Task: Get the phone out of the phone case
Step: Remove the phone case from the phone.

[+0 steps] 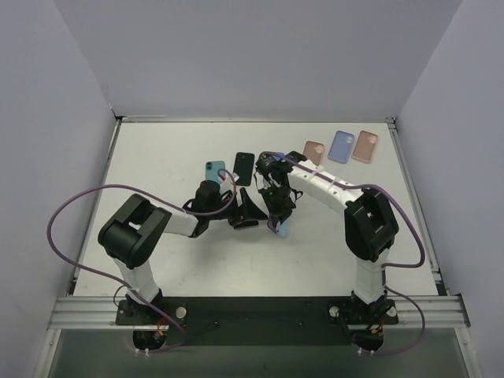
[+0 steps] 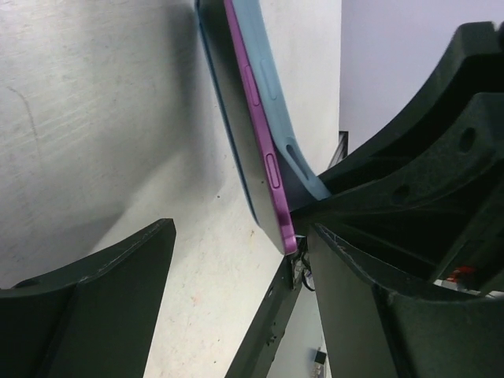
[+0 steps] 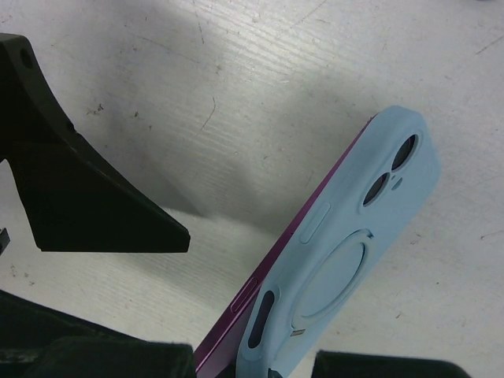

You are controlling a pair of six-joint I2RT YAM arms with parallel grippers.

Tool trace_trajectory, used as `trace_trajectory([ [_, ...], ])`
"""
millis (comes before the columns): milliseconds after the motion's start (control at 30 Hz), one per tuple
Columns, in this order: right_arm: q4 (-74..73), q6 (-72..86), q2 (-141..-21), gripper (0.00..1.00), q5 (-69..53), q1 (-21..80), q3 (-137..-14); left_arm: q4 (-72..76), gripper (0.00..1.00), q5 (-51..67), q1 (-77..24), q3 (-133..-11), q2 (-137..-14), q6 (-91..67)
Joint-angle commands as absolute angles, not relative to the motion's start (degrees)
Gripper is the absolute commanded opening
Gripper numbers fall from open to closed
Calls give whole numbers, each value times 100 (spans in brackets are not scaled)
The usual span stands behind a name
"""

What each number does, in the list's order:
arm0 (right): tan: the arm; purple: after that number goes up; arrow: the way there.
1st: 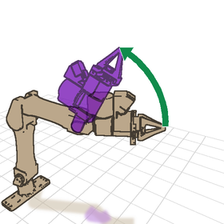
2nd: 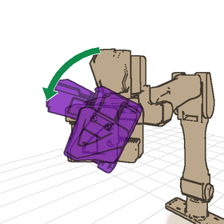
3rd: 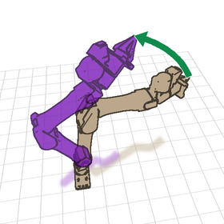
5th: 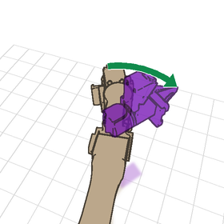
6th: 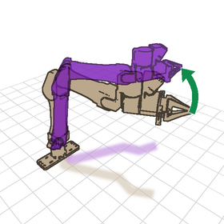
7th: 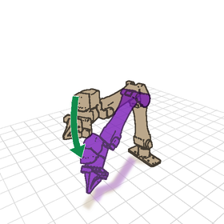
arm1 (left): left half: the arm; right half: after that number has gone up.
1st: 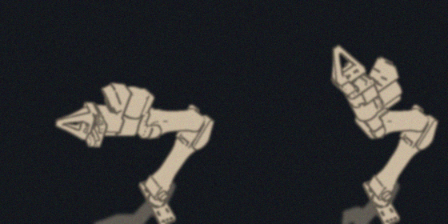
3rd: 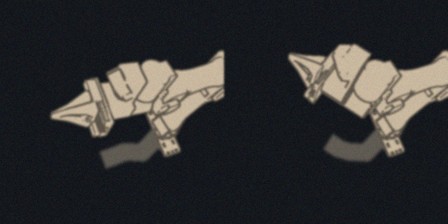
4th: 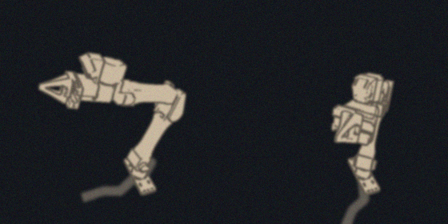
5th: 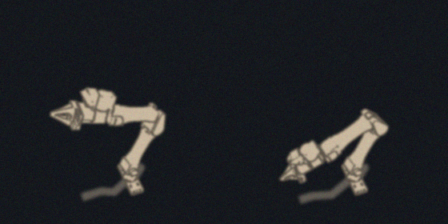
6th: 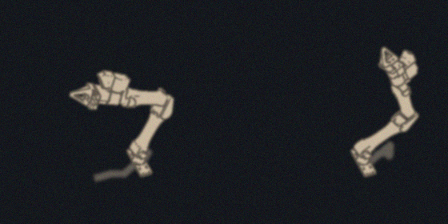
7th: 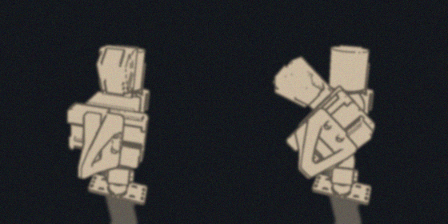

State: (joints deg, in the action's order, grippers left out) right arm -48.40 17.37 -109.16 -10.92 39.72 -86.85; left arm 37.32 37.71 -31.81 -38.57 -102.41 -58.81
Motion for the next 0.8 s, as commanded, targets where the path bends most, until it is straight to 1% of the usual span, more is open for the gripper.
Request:
trace_trajectory([
  [0,-4746,1731,-10732,0,-1380,3929,-8552,4448,79,3806,-3287,-3946,-10283,-6021],
  [133,-4720,1740,-10705,0,-1406,3911,-8534,4027,78,3692,-3419,-4138,-10292,-5802],
  [167,-4720,1749,-10696,0,-1406,3911,-8534,3538,77,3561,-3462,-4227,-10275,-5696],
  [267,-4685,1784,-10679,0,-1459,3911,-8525,2527,73,3166,-3665,-4570,-10274,-5047],
  [300,-4693,1793,-10661,0,-1459,3911,-8525,2366,70,3077,-3700,-4640,-10283,-4993],
  [467,-4658,1810,-10591,0,-1547,3911,-8525,2346,63,2760,-3814,-4623,-10353,-5150],
  [633,-4658,1819,-10521,0,-1565,3911,-8517,2347,52,2602,-3867,-4737,-10468,-5282],
  [733,-4641,1837,-10468,0,-1565,3911,-8508,1979,42,2400,-3911,-4948,-10520,-5239],
  [767,-4641,1837,-10450,0,-1564,3902,-8508,1699,35,2243,-3920,-5018,-10538,-5177],
])
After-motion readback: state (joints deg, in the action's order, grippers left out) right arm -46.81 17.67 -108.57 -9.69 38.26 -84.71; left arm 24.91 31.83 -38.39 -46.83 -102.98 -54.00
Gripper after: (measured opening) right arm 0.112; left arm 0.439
